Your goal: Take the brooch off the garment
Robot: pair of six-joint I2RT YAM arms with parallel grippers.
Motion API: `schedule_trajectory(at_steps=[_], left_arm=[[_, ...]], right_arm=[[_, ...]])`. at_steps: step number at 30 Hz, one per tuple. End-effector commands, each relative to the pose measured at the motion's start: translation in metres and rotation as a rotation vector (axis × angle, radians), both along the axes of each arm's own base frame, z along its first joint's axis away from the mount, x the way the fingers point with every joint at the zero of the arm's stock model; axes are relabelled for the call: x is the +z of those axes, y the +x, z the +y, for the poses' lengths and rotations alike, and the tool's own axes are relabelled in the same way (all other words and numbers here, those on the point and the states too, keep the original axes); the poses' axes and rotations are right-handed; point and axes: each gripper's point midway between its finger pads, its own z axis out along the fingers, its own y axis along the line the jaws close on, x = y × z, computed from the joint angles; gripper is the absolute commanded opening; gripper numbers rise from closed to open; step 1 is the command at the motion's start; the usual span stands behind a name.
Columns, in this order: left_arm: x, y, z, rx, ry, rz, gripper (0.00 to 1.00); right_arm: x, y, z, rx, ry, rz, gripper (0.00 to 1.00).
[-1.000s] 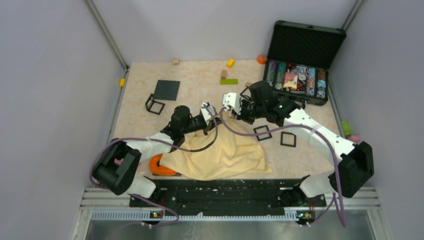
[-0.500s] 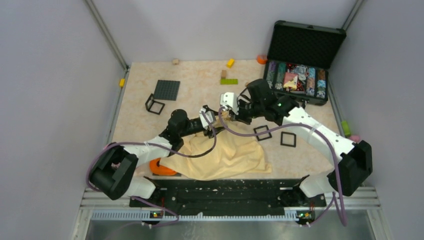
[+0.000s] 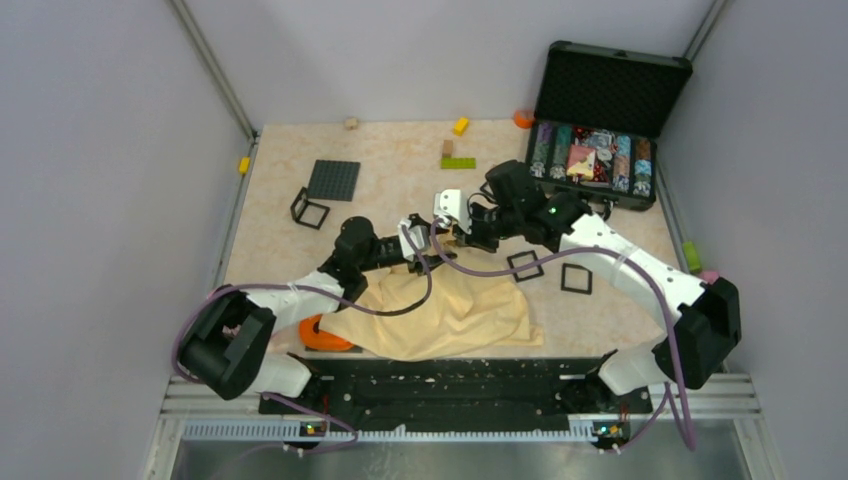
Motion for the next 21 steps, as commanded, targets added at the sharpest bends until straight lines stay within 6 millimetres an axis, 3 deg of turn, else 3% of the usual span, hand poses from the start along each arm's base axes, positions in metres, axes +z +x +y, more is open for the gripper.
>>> schedule_trajectory(at_steps=[1,4,7,12,21], left_arm=[[0.023,-0.007,-0.005,-0.06,-0.023,-0.059,0.63],[0.022,-0.013,-0.004,-0.078,-0.021,-0.055,0.73],[0.026,-0.014,-0.005,-0.08,-0.026,-0.063,0.74],[0.028,-0.005,-0.009,-0.072,0.0,-0.05,0.55],[0.008,0.001,-0.011,-0.025,0.101,-0.064,0.53]], right_arm=[[0.016,0.005,0.011,0.015,0.026,-0.037,0.0],[0.016,0.007,0.01,0.008,0.019,-0.042,0.0],[0.015,0.008,0.01,0.008,0.011,-0.042,0.0],[0.016,0.007,0.011,0.014,0.018,-0.037,0.0],[0.023,0.003,0.014,0.023,0.035,-0.019,0.0]])
